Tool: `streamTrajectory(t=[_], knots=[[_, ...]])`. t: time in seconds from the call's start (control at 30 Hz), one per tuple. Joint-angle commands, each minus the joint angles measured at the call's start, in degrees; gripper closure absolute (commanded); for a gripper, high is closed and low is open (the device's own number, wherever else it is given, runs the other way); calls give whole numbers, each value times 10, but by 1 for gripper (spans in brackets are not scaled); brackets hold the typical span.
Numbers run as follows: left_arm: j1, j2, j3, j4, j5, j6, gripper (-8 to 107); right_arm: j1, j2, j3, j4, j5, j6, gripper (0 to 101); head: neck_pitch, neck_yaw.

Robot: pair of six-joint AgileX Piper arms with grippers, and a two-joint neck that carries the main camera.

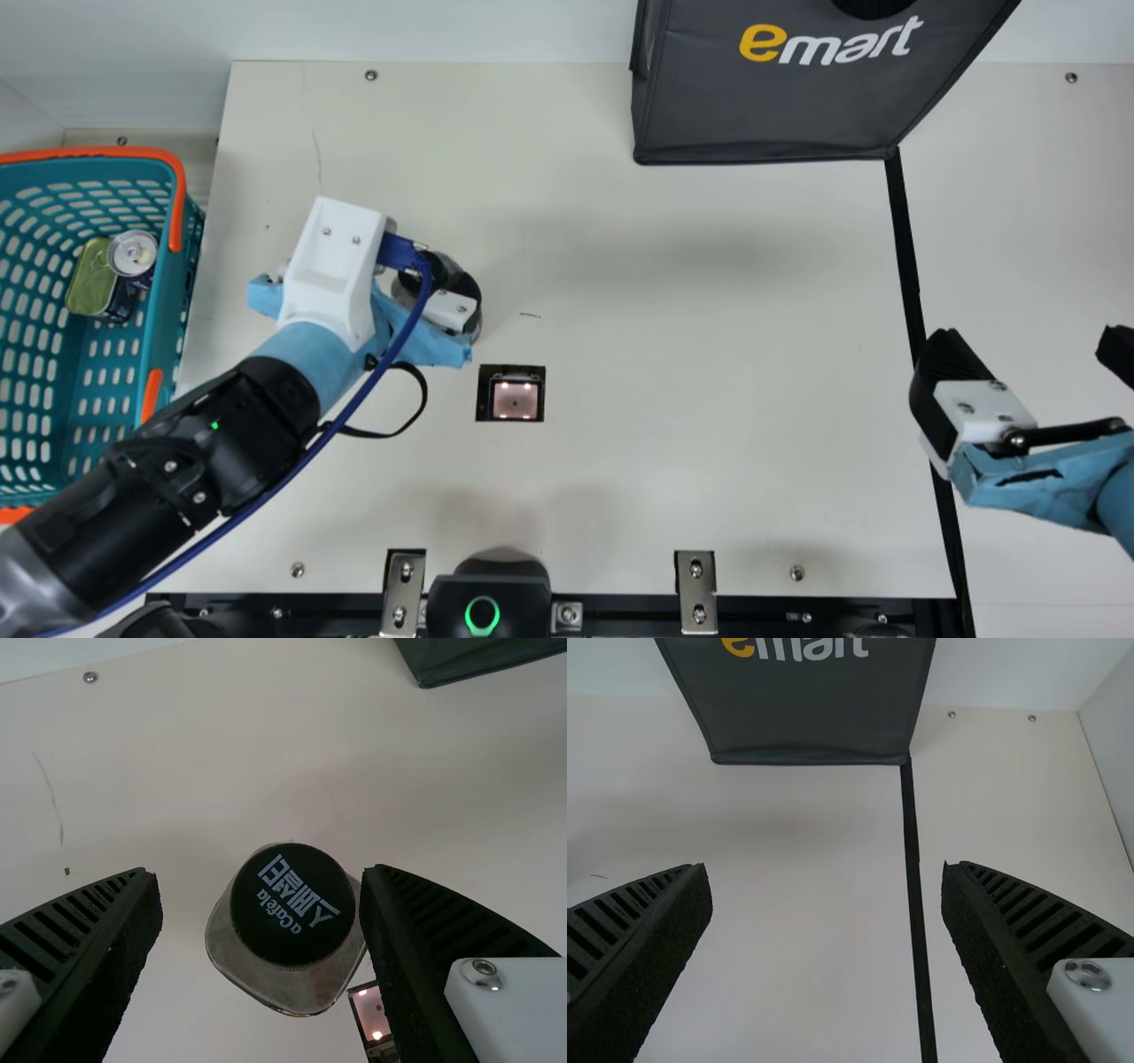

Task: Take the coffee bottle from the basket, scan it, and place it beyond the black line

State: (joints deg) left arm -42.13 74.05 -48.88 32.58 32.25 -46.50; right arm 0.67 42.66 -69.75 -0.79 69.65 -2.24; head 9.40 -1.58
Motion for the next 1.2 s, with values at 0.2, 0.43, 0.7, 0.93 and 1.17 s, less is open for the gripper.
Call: streamTrajectory(t=[0.2, 0.43, 0.7, 0.93, 1.17], knots=[[4, 7, -4, 2, -3, 0, 42, 0, 0, 0, 0, 0, 0, 10, -15, 0], [6, 9, -6, 1, -6, 4, 89, 0, 0, 0, 0, 0, 0, 10, -15, 0], [7, 0, -9, -11, -16, 36, 89, 0, 0, 0, 0, 0, 0, 10, -15, 0], [5, -17, -8, -30, -28, 80, 89, 0, 0, 0, 0, 0, 0, 10, -15, 0], [-3, -40, 4, -62, -43, 135, 89, 0, 0, 0, 0, 0, 0, 10, -15, 0]])
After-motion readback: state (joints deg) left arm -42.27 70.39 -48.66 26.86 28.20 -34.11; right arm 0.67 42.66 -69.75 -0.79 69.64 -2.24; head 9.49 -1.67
